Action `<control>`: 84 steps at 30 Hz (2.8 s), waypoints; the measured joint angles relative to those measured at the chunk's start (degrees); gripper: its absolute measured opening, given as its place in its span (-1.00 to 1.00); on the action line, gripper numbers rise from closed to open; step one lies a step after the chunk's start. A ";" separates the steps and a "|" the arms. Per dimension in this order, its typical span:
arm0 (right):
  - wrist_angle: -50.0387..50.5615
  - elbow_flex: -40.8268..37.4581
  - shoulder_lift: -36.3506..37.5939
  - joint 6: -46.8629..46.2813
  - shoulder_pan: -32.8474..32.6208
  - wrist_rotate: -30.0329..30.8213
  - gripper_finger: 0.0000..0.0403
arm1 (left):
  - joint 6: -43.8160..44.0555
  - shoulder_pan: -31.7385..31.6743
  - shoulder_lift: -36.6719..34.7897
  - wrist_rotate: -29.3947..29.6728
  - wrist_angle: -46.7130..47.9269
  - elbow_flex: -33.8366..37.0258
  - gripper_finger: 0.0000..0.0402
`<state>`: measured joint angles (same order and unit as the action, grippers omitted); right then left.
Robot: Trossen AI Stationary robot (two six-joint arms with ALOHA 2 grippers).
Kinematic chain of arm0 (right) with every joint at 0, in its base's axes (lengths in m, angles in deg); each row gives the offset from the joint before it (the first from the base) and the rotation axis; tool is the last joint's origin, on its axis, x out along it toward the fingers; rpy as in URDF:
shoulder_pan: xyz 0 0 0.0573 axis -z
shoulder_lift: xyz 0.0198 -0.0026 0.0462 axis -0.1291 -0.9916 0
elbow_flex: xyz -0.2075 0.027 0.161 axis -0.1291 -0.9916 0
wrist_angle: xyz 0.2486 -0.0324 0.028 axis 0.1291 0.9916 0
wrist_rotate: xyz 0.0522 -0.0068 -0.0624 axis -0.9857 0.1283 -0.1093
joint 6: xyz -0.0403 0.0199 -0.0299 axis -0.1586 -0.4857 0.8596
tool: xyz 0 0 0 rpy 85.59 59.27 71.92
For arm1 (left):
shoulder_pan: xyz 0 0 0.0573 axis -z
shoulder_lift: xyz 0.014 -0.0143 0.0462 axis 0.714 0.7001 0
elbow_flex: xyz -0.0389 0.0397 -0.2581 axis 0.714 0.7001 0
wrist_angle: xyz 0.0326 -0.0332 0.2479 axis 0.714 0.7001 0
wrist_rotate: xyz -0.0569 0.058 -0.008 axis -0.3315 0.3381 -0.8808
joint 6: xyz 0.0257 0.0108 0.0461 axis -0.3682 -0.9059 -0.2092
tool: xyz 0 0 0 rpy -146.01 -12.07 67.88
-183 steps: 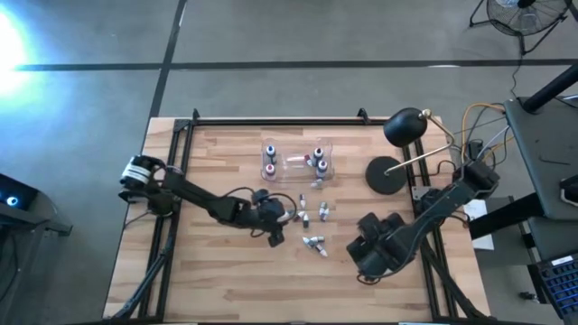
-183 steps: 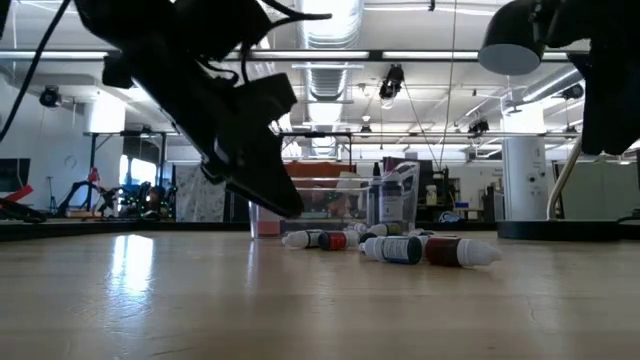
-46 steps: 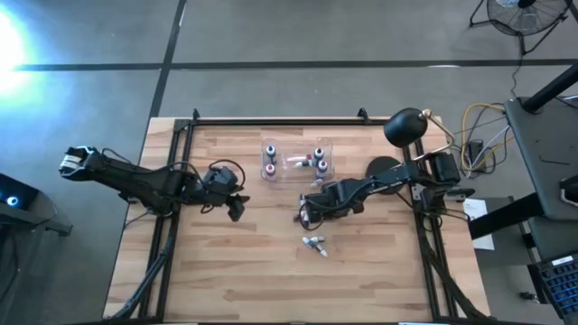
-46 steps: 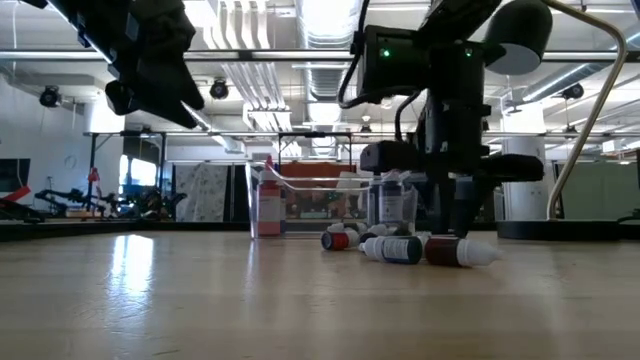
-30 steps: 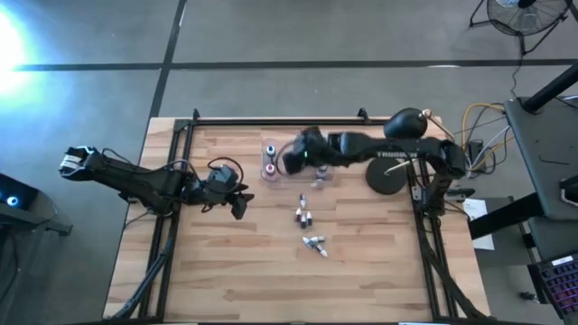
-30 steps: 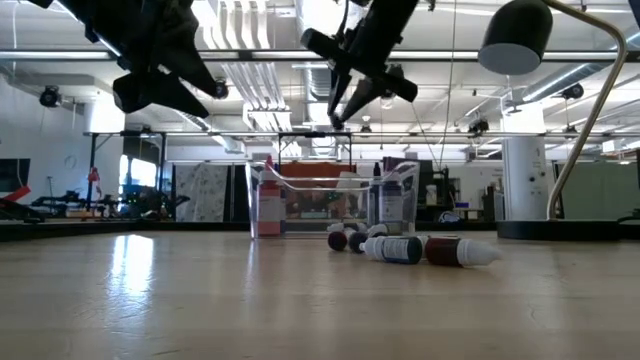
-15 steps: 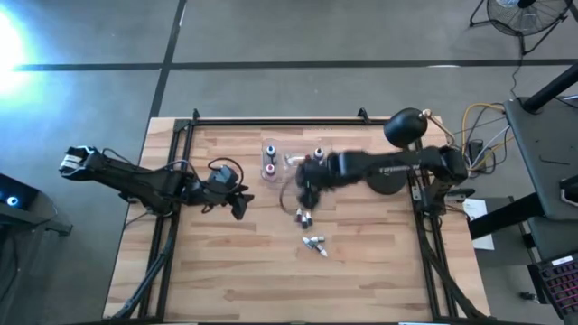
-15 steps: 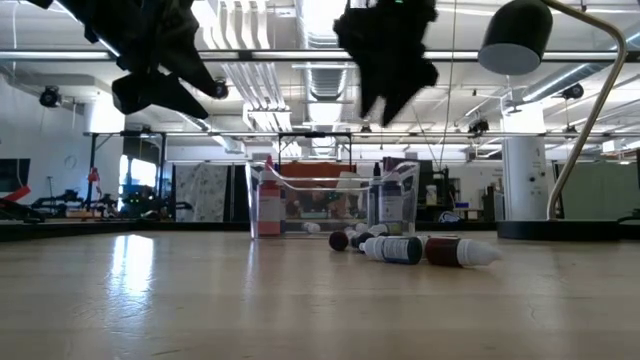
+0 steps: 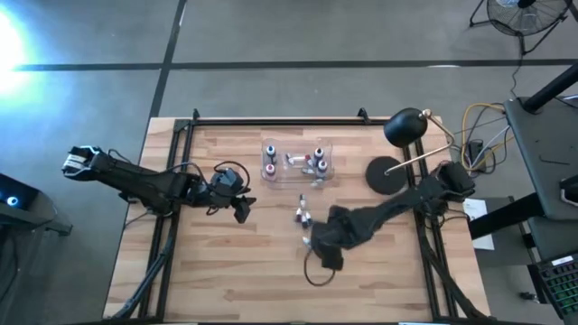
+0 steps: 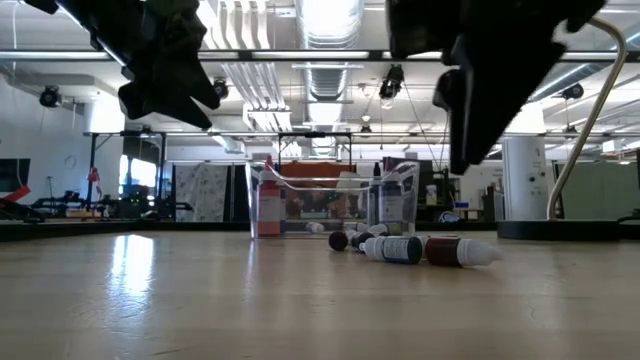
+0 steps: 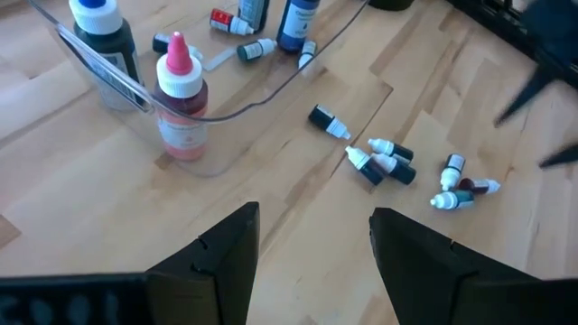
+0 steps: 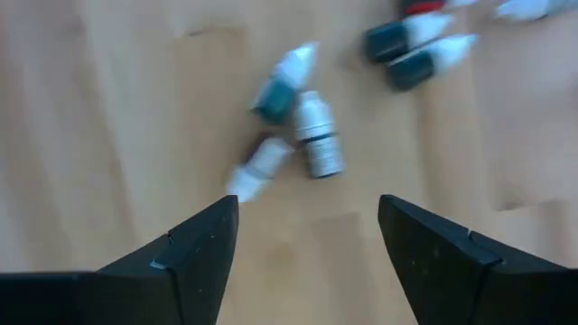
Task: Pick & Place food coloring
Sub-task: Put the small red food coloring bottle into the transparent bin, then put the small blue food coloring bottle into the transparent bin
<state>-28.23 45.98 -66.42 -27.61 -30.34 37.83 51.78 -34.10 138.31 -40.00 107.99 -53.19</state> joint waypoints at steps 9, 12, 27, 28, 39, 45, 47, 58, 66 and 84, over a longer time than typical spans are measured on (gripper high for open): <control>-17.28 -9.48 0.00 -22.87 -3.36 0.43 0.19 | -0.01 0.00 0.64 -0.47 0.01 0.00 -0.07; -20.87 -10.90 -1.33 -26.51 -4.22 1.21 0.15 | -0.03 0.00 0.68 -0.57 0.02 0.00 -0.07; -11.77 -1.50 -13.64 -28.73 -4.33 7.60 -0.06 | -2.93 0.00 0.68 -3.56 0.67 0.00 -0.07; -10.40 -0.57 -14.29 -29.27 -4.31 7.54 -0.11 | -2.93 0.00 0.68 -3.56 0.73 0.00 -0.07; -8.87 -0.13 -11.46 -36.70 -2.87 6.20 -0.76 | -3.49 -0.02 0.68 -3.41 1.03 0.02 -0.07; -9.50 -0.91 0.92 -38.39 1.68 19.51 -0.77 | -4.18 0.00 0.66 -3.36 0.99 0.07 -0.07; -11.29 -0.87 5.11 -35.37 4.56 24.49 -0.75 | -4.77 -0.02 0.66 -3.37 0.90 0.07 -0.07; -26.67 -0.75 13.38 -17.46 27.13 6.26 -0.23 | -4.77 -0.02 0.66 -3.21 0.86 0.07 -0.07; -11.75 -0.66 13.15 -7.69 20.01 5.31 0.14 | -1.80 -0.01 0.66 -3.19 0.87 0.07 -0.07; -2.13 -13.44 11.05 -31.41 -2.56 4.22 0.11 | -28.67 -0.48 21.23 -16.67 -29.77 -3.21 -0.07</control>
<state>-30.36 32.54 -55.37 -59.02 -32.90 42.05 23.11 -34.58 159.54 -56.66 78.22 -56.40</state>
